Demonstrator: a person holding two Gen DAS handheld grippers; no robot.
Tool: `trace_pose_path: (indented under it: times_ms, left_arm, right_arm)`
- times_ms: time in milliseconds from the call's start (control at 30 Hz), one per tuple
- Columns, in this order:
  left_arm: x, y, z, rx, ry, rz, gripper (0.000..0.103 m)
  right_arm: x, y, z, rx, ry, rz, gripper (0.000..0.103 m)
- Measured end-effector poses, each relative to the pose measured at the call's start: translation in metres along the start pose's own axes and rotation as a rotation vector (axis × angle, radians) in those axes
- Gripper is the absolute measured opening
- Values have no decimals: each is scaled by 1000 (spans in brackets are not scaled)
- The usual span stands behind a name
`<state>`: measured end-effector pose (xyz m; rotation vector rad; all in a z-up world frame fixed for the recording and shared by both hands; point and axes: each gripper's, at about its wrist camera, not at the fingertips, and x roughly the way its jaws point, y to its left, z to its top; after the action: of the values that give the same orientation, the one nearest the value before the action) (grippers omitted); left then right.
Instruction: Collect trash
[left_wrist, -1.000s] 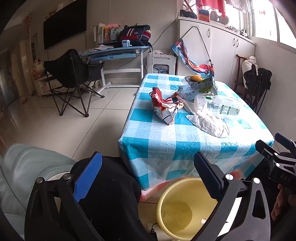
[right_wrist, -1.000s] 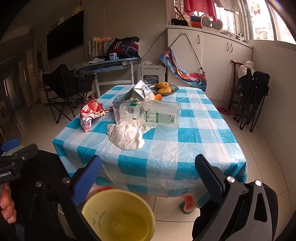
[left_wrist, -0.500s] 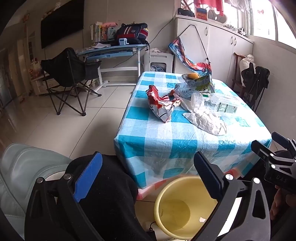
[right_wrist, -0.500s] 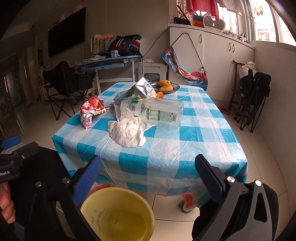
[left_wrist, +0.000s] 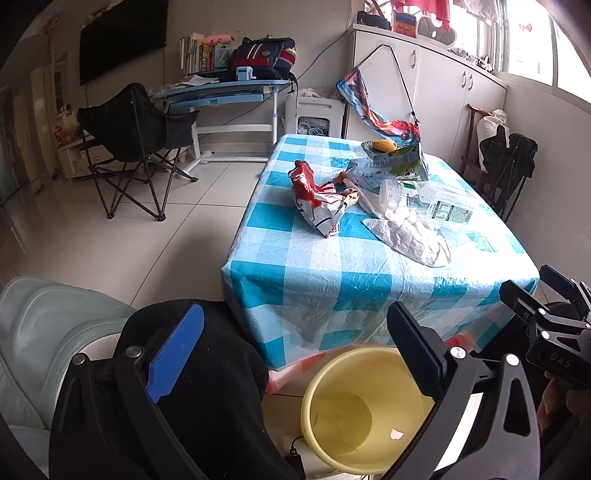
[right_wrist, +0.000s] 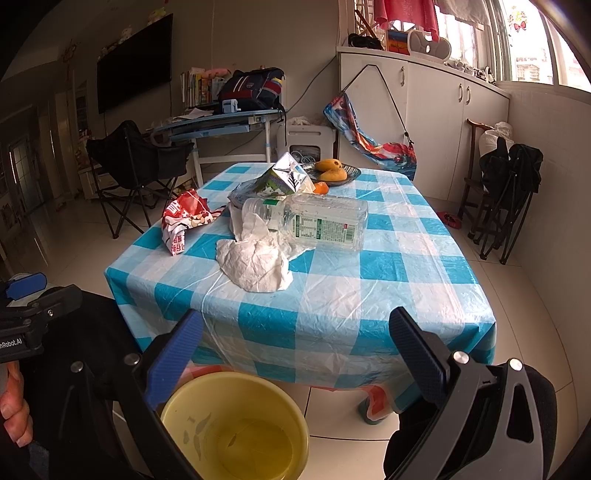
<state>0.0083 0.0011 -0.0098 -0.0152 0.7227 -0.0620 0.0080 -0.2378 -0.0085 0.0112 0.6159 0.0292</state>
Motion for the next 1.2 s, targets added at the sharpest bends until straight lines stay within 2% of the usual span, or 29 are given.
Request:
trace_pose_path:
  times_ms: [1200]
  left_arm:
    - [3,10,-1,-40,13,2,96]
  right_arm:
    - [6,4,-2,-17,33,21,97]
